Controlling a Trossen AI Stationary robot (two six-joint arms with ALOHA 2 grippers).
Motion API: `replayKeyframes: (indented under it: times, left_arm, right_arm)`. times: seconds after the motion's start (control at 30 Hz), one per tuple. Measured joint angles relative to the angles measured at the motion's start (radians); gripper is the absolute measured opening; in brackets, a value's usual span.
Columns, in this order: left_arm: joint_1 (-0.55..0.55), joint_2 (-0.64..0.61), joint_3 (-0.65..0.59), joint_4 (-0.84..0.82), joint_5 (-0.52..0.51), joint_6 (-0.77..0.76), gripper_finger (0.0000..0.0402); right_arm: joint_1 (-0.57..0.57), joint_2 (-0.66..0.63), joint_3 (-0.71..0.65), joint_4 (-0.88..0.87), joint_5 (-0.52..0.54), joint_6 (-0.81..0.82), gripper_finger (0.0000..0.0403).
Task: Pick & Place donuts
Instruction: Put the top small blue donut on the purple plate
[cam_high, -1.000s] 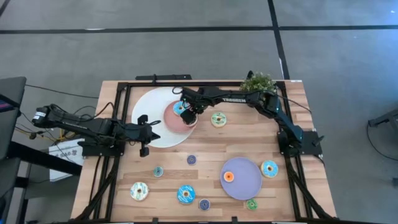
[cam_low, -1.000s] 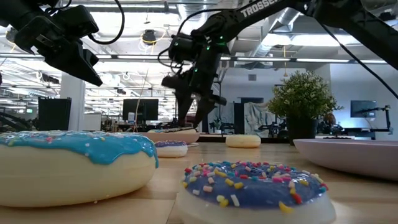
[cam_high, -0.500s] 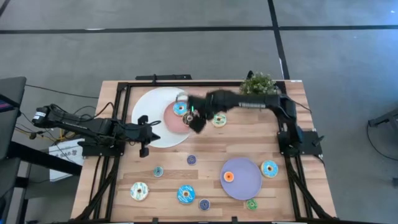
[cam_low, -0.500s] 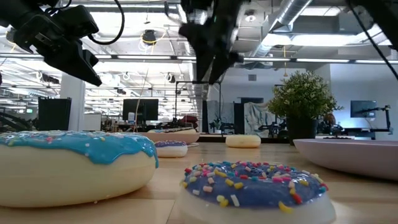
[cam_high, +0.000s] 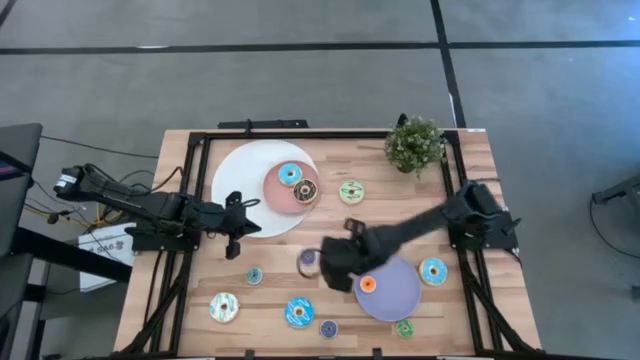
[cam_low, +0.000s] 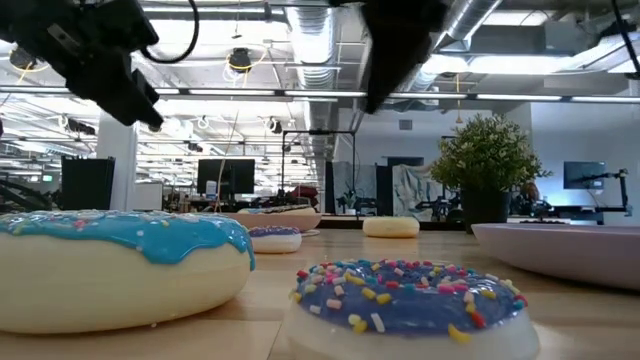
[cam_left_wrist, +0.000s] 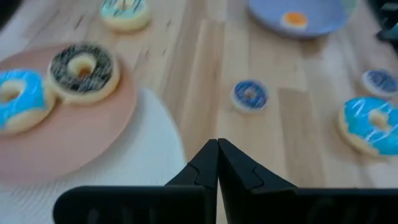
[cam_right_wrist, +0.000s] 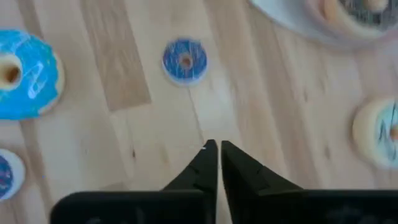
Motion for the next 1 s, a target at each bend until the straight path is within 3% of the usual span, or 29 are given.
replayKeyframes:
  times: [0.13, 0.3, 0.4, 0.5, 0.77, 1.0]
  left_arm:
    - [-0.053, 0.078, 0.034, 0.036, -0.043, 0.001, 0.0000]
    - [-0.105, 0.236, 0.143, 0.031, -0.088, 0.030, 0.0000]
    - [-0.120, 0.322, 0.201, 0.039, -0.083, 0.086, 0.0000]
    - [-0.124, 0.399, 0.237, 0.061, -0.034, 0.096, 0.0000]
    - [-0.115, 0.580, 0.347, 0.084, -0.076, 0.089, 0.0007]
    - [-0.082, 0.743, 0.502, 0.031, -0.098, 0.097, 0.0096]
  right_arm:
    - [0.100, -0.107, -0.222, 0.155, 0.073, 0.158, 0.0010]
    - [0.207, -0.300, -0.518, 0.403, 0.284, 0.284, 0.0003]
    - [0.242, -0.397, -0.687, 0.597, 0.375, 0.271, 0.0003]
    - [0.265, -0.467, -0.818, 0.754, 0.400, 0.200, 0.0002]
    - [0.235, -0.509, -0.896, 0.785, 0.402, 0.207, 0.0005]
    - [0.239, -0.511, -0.942, 0.812, 0.389, 0.108, 0.0001]
